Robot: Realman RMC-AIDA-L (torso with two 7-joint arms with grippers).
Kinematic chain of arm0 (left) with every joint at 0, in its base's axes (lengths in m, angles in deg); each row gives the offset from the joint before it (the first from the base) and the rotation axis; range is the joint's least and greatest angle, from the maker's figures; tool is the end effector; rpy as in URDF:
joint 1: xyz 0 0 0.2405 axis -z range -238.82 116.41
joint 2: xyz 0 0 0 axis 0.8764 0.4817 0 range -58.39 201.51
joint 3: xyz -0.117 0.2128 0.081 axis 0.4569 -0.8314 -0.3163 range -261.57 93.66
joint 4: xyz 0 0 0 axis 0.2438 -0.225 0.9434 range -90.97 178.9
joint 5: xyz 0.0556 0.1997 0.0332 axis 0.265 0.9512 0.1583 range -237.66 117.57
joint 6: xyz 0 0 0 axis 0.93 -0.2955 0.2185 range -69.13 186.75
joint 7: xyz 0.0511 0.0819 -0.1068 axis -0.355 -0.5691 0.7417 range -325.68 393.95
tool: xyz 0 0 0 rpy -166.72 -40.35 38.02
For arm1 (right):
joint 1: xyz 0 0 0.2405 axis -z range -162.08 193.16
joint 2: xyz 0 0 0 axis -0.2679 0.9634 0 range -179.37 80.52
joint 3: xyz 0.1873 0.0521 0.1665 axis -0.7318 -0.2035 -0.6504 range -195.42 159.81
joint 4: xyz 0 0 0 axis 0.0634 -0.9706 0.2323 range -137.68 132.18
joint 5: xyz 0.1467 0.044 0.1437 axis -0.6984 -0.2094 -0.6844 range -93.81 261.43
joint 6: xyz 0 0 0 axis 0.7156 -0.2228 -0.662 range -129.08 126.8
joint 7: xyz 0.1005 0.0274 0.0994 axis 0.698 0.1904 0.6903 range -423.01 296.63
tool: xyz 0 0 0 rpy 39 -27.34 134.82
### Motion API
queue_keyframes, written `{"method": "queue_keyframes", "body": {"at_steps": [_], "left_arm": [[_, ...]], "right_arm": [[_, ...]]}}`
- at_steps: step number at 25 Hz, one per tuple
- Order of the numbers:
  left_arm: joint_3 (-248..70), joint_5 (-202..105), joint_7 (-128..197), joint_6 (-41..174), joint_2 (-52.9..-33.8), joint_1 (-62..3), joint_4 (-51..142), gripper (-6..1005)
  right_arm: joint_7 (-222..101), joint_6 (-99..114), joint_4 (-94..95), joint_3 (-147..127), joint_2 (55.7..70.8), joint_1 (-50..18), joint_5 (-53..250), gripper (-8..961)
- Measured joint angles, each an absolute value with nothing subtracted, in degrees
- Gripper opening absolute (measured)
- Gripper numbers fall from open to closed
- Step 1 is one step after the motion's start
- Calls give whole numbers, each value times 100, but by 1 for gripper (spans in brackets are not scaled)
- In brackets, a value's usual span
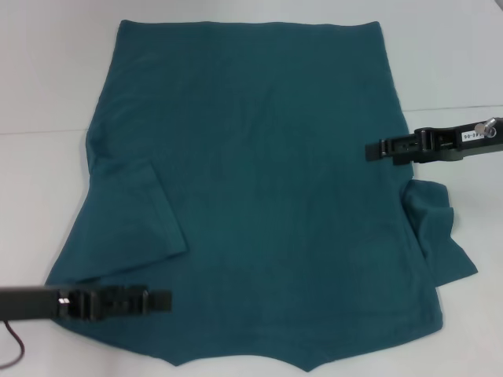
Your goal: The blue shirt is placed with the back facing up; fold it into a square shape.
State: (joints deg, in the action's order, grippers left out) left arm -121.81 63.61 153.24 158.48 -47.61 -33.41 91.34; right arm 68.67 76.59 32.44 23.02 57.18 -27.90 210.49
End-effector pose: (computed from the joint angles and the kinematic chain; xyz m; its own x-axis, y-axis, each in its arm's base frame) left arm -0.2694 0.3053 0.0205 0.4420 0.8250 0.3522 0.8366 -0.5207 0.1699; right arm 0.2541 0.4213 0.0773 0.3928 -0.8133 -0.4292 -0.9179 -0.3749 -0.1297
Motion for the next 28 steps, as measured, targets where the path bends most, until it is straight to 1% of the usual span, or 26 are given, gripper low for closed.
{"method": "queue_keyframes", "body": {"at_steps": [3,4,5,7,9,11,15,18,21,22,24,25,27,28], "left_arm": [[-12171,6352,14918,15815,-4922,-3487,9122,847],[-12169,6349,14858,15809,-4945,-3499,9121,856],[-12167,6348,14755,15787,-4992,-3524,9119,866],[-12166,6343,14657,15730,-5031,-3540,9104,875],[-12166,6339,14629,15653,-5047,-3537,9070,874],[-12165,6336,14638,15591,-5049,-3525,9054,874],[-12164,6328,14669,15478,-5053,-3503,9050,873],[-12158,6324,14720,15375,-5054,-3493,9034,873],[-12157,6322,14734,15297,-5058,-3474,8988,872],[-12158,6321,14735,15281,-5063,-3467,8978,872],[-12157,6319,14736,15258,-5074,-3457,8975,872],[-12157,6318,14738,15243,-5078,-3451,8975,873],[-12157,6317,14763,15203,-5086,-3429,8975,873],[-12157,6317,14763,15203,-5086,-3429,8975,873]], "right_arm": [[6724,7680,3552,2297,5830,-2685,20980,812],[6724,7680,3552,2297,5830,-2685,20980,812],[6691,7713,3693,2294,5886,-2628,20929,812],[6673,7774,3871,2285,5963,-2536,20818,812],[6669,7829,3942,2280,5986,-2478,20762,811],[6736,7941,3943,2279,5929,-2452,20786,811],[7479,8307,3938,2252,5650,-2332,21053,810],[8011,8473,4064,2174,5408,-2071,21167,810],[8211,8445,4068,2092,5255,-1840,21271,809],[8216,8401,4053,2065,5231,-1772,21329,809],[8168,8307,4044,2046,5236,-1690,21451,809],[8119,8244,4039,2045,5258,-1667,21538,808],[7975,8041,4028,2042,5361,-1650,21753,808],[7975,8041,4028,2042,5361,-1650,21753,808]]}}
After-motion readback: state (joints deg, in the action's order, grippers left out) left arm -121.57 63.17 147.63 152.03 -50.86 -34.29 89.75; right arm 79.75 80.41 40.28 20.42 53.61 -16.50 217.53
